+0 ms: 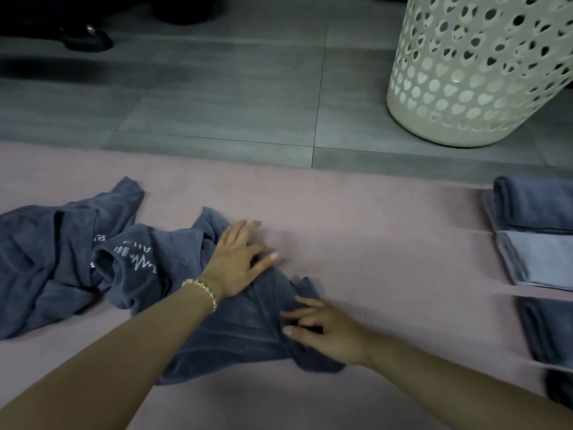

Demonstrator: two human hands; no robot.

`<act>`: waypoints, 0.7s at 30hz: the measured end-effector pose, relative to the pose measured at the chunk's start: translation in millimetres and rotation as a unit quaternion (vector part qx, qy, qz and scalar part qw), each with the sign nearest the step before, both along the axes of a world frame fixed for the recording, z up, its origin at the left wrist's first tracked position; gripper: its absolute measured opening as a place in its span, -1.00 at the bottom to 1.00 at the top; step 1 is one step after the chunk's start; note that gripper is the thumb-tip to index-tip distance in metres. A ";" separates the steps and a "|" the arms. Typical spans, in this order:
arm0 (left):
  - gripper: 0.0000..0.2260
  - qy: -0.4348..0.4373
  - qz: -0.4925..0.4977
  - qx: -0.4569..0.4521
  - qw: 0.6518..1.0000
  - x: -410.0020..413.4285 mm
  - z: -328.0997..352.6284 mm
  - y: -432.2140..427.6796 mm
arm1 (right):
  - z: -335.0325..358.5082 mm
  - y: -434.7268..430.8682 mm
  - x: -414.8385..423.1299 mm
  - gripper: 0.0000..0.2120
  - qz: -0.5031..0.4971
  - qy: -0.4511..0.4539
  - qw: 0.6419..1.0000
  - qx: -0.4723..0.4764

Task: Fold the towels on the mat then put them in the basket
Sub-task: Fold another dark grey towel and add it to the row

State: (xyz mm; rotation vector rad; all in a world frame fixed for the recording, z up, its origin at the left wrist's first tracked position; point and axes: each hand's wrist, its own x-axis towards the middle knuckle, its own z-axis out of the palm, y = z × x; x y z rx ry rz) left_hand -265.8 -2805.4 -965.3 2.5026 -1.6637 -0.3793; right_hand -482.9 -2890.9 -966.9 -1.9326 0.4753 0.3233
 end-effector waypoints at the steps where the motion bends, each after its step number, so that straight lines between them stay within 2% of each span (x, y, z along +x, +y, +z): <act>1: 0.01 -0.014 -0.032 0.027 0.999 0.1 -3.3 4.4 | 3.0 -0.8 2.1 -0.76 -0.016 0.006 1.000 0.021; 3: 0.02 -0.014 -0.060 0.052 0.997 0.6 -5.0 14.9 | 4.1 -9.4 9.1 -0.73 -0.098 -0.015 0.994 0.048; 6: -0.17 -0.006 -0.050 0.004 0.999 0.6 0.8 33.2 | -0.2 -22.9 21.5 -0.86 -0.188 -0.066 0.980 0.009; 7: -0.24 -0.015 -0.053 -0.013 0.998 0.0 2.8 39.5 | -1.4 -23.2 25.5 -0.87 -0.183 -0.055 0.981 -0.016; 9: -0.28 0.001 -0.062 -0.006 0.998 -0.4 5.4 52.6 | -4.8 -20.1 32.2 -0.71 -0.153 -0.005 0.988 -0.022; 12: -0.22 0.085 -0.041 0.037 0.995 0.4 8.0 69.0 | 1.5 -9.4 44.1 -0.55 -0.124 0.050 0.991 0.022; 14: -0.19 0.141 -0.027 0.063 0.988 1.2 10.6 75.7 | 3.0 -2.2 51.4 -0.44 -0.077 0.084 0.993 0.002; 15: -0.17 0.158 -0.029 0.072 0.984 1.2 11.5 78.0 | 3.7 0.9 54.1 -0.44 -0.058 0.099 0.993 -0.003; 17: -0.11 0.180 -0.039 0.104 0.977 0.7 11.3 80.8 | 8.1 7.0 55.7 -0.57 -0.024 0.116 0.993 0.007; 21: -0.13 0.181 -0.051 0.159 0.969 -1.0 12.2 85.4 | 13.1 13.9 46.5 -0.77 0.010 0.118 0.992 0.042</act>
